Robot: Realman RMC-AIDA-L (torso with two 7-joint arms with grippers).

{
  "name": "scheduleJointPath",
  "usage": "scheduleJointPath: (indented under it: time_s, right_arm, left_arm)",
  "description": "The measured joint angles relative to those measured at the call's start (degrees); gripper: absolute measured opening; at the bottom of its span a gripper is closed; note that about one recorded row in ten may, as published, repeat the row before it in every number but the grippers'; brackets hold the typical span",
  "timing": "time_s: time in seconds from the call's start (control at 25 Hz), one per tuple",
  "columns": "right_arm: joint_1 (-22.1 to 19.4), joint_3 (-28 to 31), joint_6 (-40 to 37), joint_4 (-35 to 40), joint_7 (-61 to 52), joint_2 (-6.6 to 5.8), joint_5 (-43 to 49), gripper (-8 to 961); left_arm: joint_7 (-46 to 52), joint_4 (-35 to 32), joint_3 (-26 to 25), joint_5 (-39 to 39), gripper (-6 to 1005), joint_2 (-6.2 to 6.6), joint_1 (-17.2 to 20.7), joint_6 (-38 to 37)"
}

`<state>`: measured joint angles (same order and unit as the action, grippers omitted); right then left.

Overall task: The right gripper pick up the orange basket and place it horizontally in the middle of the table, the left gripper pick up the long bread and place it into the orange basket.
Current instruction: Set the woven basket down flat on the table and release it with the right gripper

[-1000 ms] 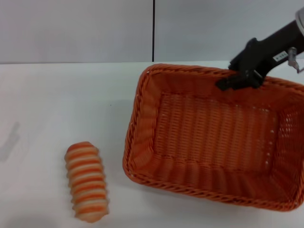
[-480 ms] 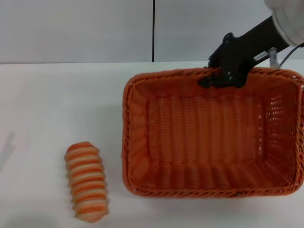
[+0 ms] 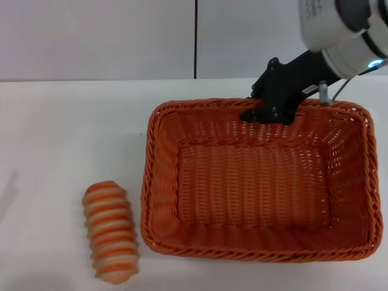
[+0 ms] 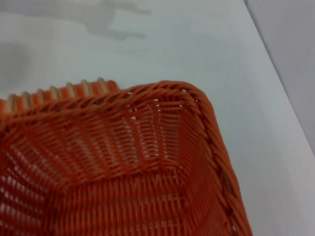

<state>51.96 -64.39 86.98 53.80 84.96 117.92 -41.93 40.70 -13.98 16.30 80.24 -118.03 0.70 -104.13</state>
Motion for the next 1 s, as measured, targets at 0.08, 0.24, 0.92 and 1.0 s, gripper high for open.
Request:
scheduleJointPath:
  time_s: [0.08, 0.24, 0.92, 1.0]
  right_arm:
    - [-0.67, -2.95, -3.02, -0.13, 1.05, 0.48, 0.07, 188]
    - [-1.31, -5.31, -5.5, -0.16, 2.21, 0.86, -0.45, 195]
    - [-1.02, -7.6, -13.79, -7.41, 7.46, 0.97, -9.42, 225]
    - [-1.2, -9.36, -14.81, -8.09, 7.75, 1.02, -10.34, 228]
  left_arm:
    - [0.1, -0.06, -0.07, 0.0, 773, 0.03, -0.04, -0.26]
    - [0.11, -0.08, -0.14, 0.0, 772, 0.04, -0.01, -0.42]
    - [0.49, -0.63, -0.22, -0.12, 769, 0.09, -0.35, -0.74]
    - [0.62, -0.89, -0.22, -0.12, 768, 0.09, -0.46, -0.74]
